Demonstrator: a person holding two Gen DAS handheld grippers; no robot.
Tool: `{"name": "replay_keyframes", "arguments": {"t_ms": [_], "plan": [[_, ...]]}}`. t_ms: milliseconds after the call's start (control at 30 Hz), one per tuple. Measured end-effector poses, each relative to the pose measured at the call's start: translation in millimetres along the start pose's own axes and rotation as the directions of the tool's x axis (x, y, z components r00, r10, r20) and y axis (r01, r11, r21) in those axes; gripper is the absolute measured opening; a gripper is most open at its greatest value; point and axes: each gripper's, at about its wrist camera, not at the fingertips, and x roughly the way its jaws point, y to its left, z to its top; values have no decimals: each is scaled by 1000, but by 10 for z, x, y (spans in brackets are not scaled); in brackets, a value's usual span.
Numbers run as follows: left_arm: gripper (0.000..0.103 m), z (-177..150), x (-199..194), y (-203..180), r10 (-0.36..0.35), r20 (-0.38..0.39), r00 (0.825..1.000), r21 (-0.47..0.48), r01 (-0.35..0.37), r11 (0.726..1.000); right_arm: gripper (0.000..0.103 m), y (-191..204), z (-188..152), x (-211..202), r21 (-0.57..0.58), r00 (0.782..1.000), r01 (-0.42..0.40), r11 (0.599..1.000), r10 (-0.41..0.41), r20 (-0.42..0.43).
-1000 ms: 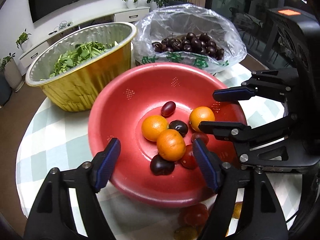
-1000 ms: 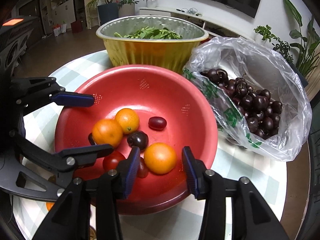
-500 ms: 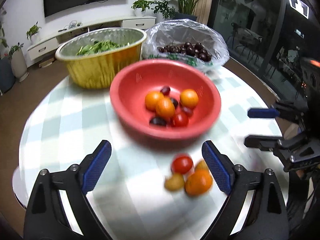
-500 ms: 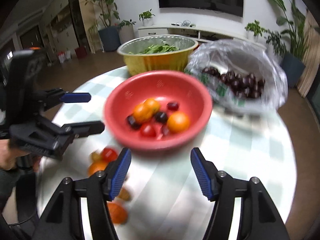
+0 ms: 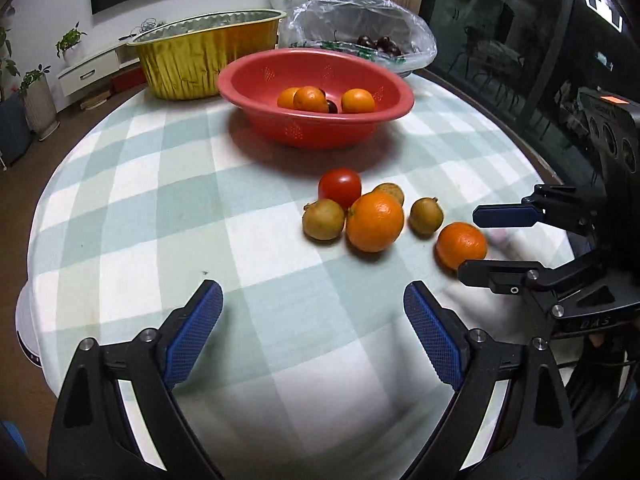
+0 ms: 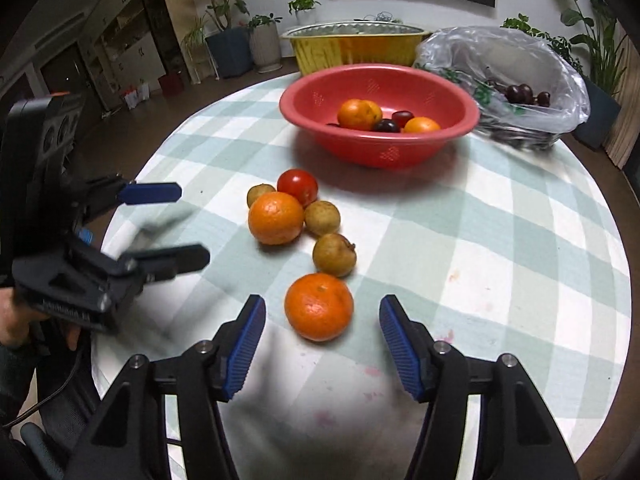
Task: Organize fruits
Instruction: 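Return the right gripper to the pile and grasp a mandarin, then grasp a small brown pear with the left gripper while the right holds the mandarin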
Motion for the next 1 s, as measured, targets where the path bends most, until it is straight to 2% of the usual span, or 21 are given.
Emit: {"name": "replay_keyframes", "arguments": {"t_ms": [133, 200, 267, 333, 467, 500, 533, 633, 900, 1000], "plan": [[92, 114, 23, 62, -15, -1, 1000, 35, 15, 999, 56, -26, -19, 85, -1, 1000, 3, 1000, -3, -29], [92, 203, 80, 102, -32, -22, 999, 68, 33, 997, 48, -28, -38, 126, 5, 999, -5, 1000, 5, -44], [92, 263, 170, 131, -45, -56, 997, 122, 52, 991, 47, -22, -56, 128, -4, 999, -11, 1000, 10, -45], [92, 313, 258, 142, -76, -93, 993, 184, 92, 979, 41, -28, -59, 121, -7, 998, -28, 1000, 27, -49], [92, 431, 344, 167, -131, -118, 984, 252, 157, 955, 40, -63, -66, 103, 6, 997, -56, 998, 56, -55], [89, 466, 364, 174, -148, -123, 981, 268, 176, 947, 40, -73, -71, 92, 10, 996, -63, 998, 64, -55], [77, 502, 387, 184, -176, -132, 975, 285, 208, 936, 40, -85, -79, 78, 14, 996, -68, 998, 68, -53], [68, 578, 445, 226, -236, -163, 958, 316, 278, 907, 40, -108, -78, 52, 23, 996, -74, 997, 75, -49], [63, 658, 534, 345, -246, -196, 949, 380, 305, 873, 40, -182, -67, 1, 40, 995, -88, 995, 89, -40], [45, 669, 585, 306, -238, -211, 948, 414, 307, 857, 40, -168, -69, 5, 34, 995, -91, 995, 93, -44]]}}
